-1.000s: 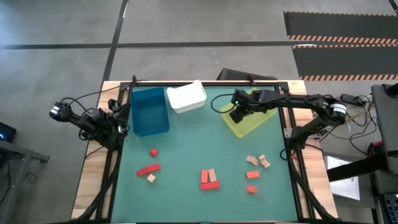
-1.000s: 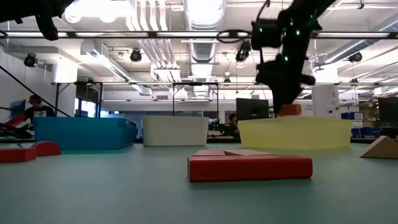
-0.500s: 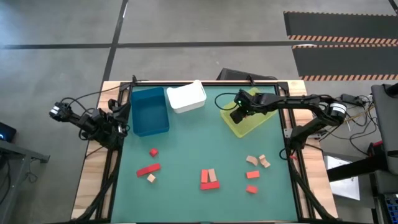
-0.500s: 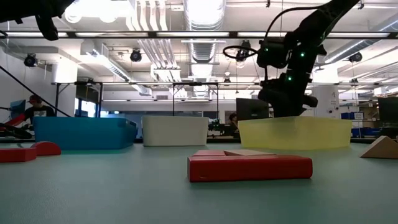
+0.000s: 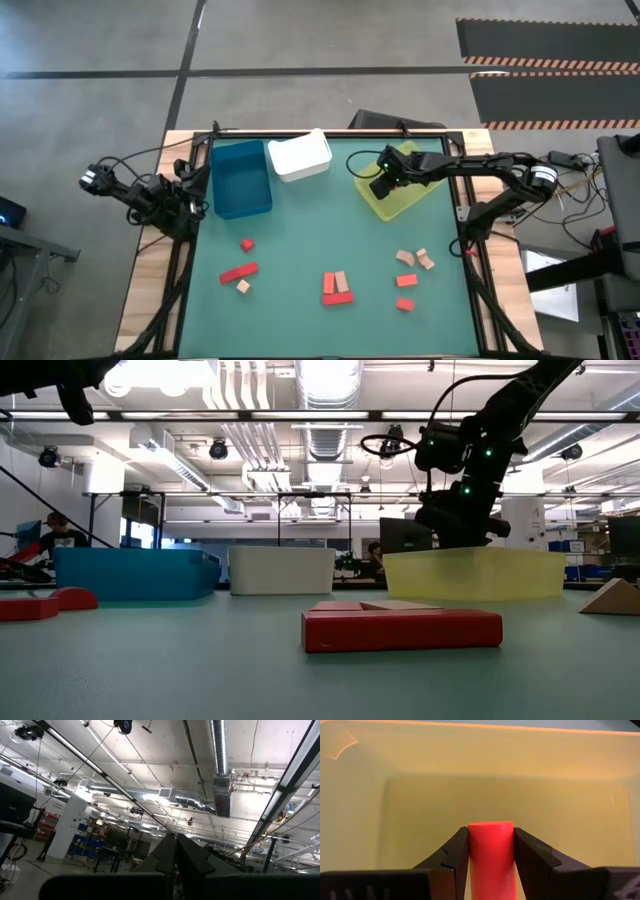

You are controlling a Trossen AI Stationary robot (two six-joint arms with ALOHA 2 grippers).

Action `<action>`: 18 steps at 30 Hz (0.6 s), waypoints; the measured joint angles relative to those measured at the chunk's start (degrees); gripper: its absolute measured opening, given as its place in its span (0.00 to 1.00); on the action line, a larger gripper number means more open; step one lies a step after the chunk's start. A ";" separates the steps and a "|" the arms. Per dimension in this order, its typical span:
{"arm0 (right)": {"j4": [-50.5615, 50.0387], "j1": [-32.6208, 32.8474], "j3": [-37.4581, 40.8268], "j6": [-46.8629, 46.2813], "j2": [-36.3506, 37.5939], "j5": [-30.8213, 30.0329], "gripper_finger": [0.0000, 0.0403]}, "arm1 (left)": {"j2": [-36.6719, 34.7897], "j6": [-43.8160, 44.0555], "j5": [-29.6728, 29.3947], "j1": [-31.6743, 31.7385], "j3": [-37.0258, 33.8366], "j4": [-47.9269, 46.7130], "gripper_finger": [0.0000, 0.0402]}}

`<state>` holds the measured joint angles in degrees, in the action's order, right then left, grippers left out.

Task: Sort & place blocks by color
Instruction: Put the orange block into the yellow bin

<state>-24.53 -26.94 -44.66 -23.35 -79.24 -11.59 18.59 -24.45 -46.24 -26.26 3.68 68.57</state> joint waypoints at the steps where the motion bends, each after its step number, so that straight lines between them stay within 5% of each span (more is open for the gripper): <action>1: 0.02 0.00 0.00 0.00 0.00 -0.01 0.30 | 0.00 0.00 0.00 0.02 0.00 0.01 0.00; 18: 2.82 0.04 0.11 -0.02 -3.89 0.02 0.35 | 0.00 0.00 -0.24 0.00 -0.02 0.00 0.00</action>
<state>-21.71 -26.89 -44.56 -23.38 -83.13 -11.57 18.59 -24.45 -46.48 -26.26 3.66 68.58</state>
